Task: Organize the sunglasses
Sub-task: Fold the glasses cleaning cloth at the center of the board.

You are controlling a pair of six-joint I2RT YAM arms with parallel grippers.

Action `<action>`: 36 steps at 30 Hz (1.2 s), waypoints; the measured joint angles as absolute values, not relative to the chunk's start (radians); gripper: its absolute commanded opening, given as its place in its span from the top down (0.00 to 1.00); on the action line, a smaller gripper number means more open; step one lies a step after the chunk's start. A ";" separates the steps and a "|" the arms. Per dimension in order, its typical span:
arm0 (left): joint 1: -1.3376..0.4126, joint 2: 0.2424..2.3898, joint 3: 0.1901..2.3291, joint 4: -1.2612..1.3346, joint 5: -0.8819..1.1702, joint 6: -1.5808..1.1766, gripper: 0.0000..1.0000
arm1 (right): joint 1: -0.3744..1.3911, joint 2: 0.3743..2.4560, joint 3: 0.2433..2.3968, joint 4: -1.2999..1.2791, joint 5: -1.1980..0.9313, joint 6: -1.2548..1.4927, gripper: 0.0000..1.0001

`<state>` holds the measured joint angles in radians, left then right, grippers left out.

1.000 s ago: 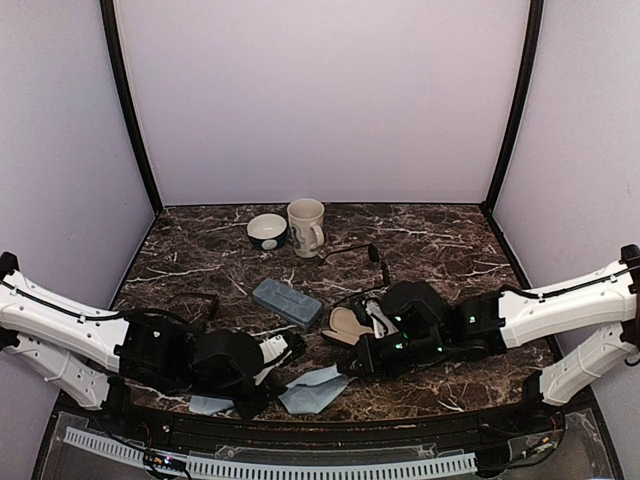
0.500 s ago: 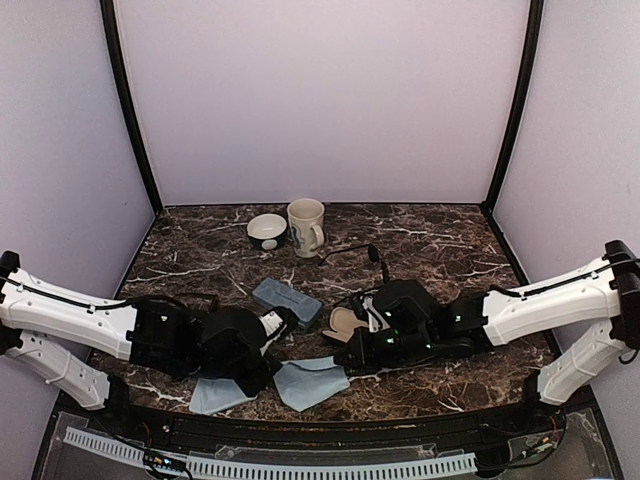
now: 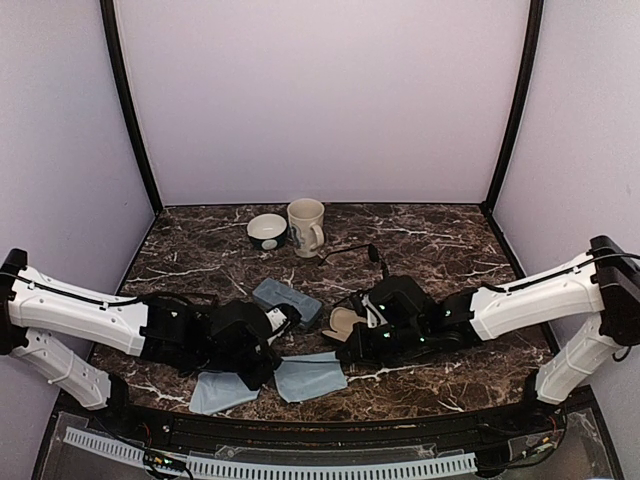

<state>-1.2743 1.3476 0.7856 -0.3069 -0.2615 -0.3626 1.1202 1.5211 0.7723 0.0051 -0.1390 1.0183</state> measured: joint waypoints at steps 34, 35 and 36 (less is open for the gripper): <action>-1.274 1.393 0.751 -0.263 -0.190 -0.311 1.00 | 1.103 1.522 0.758 0.015 -0.169 0.991 1.00; -1.274 1.397 0.750 -0.259 -0.187 -0.310 1.00 | 1.103 1.523 0.753 0.017 -0.170 0.993 1.00; -1.274 1.400 0.749 -0.255 -0.183 -0.308 1.00 | 1.103 1.525 0.748 0.016 -0.172 0.994 1.00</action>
